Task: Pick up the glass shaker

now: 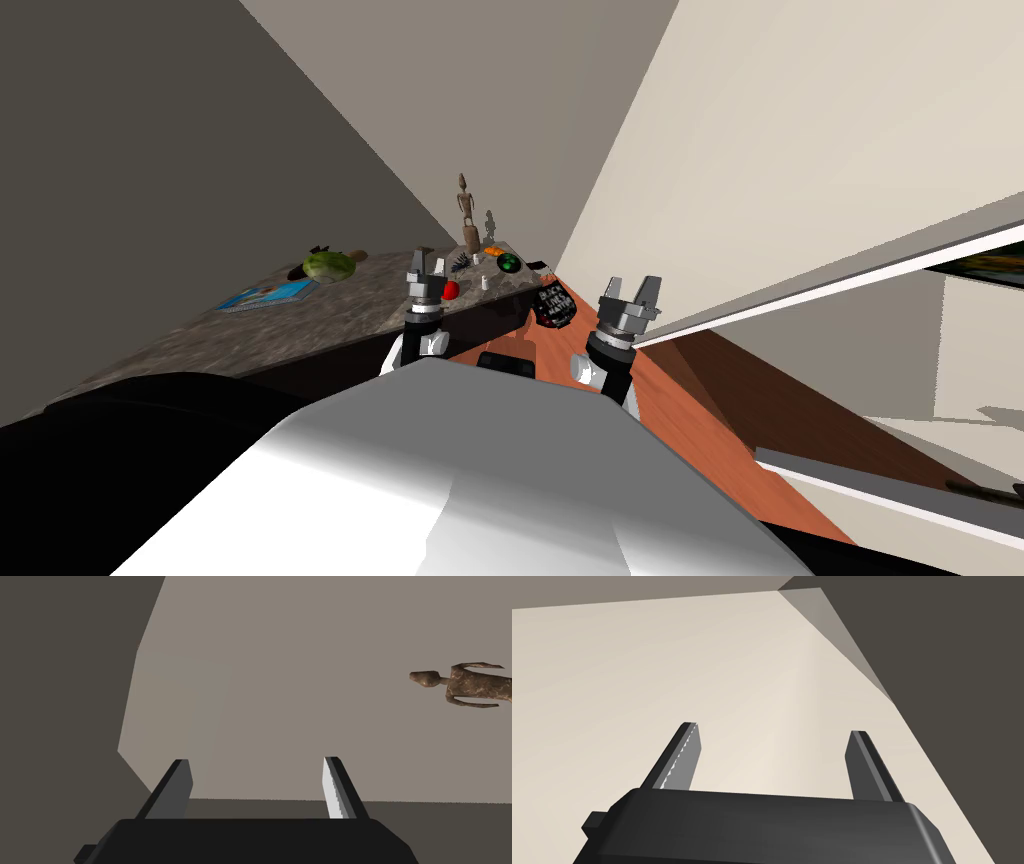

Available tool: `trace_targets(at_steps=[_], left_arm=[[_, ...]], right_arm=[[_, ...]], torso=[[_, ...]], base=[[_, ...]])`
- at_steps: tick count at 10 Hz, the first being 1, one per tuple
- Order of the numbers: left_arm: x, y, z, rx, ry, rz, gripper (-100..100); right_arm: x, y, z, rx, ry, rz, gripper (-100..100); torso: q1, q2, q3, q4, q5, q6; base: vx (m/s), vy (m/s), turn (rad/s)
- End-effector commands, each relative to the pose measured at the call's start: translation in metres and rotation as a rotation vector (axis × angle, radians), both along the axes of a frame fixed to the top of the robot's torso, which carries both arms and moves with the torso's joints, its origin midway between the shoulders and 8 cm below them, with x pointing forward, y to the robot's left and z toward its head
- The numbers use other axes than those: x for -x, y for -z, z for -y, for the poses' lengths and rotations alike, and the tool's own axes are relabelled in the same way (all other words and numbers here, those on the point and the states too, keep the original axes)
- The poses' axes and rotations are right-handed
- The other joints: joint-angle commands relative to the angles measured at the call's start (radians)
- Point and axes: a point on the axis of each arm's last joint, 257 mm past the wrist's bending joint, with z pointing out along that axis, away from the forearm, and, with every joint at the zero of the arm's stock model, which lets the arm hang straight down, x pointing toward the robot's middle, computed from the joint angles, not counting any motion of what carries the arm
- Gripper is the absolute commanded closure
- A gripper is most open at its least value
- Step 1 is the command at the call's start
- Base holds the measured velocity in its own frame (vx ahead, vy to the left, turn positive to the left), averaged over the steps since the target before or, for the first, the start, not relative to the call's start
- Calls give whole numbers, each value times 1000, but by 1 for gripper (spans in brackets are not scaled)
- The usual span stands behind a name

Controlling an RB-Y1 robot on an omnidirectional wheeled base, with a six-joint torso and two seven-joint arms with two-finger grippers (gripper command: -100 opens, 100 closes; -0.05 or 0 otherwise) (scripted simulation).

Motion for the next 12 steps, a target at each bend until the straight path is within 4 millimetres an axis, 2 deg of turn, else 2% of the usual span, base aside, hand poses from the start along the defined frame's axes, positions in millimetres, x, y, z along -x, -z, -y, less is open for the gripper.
trace_targets(at_steps=[1, 5, 6, 8, 11, 12], left_arm=[[-2, 6, 1, -26, 12, -23, -100], [-8, 37, -4, -110, 45, -137, -100], [-8, 37, -3, -121, 50, -139, -100], [-10, 59, -11, -164, 64, -217, -100], [-11, 70, -15, -209, 80, -265, -100], [-12, 82, -21, -233, 86, -310, -100]], right_arm=[[0, 0, 0, 0, 0, 0, 0], [0, 0, 0, 0, 0, 0, 0], [0, 0, 0, 0, 0, 0, 0], [0, 0, 0, 0, 0, 0, 0], [0, 0, 0, 0, 0, 0, 0], [0, 0, 0, 0, 0, 0, 0]], torso=[[0, 0, 0, 0, 0, 0], [-3, -1, 0, 0, -1, 0], [-3, -1, 0, 0, -1, 0], [-2, -1, 0, 0, -1, 0], [-3, 0, 0, 0, -1, 0], [-2, 0, 0, 0, -1, 0]], base=[[5, -14, -21], [12, -47, -35], [11, -42, -15], [10, -54, -51], [8, -43, -25], [14, -39, -40]])
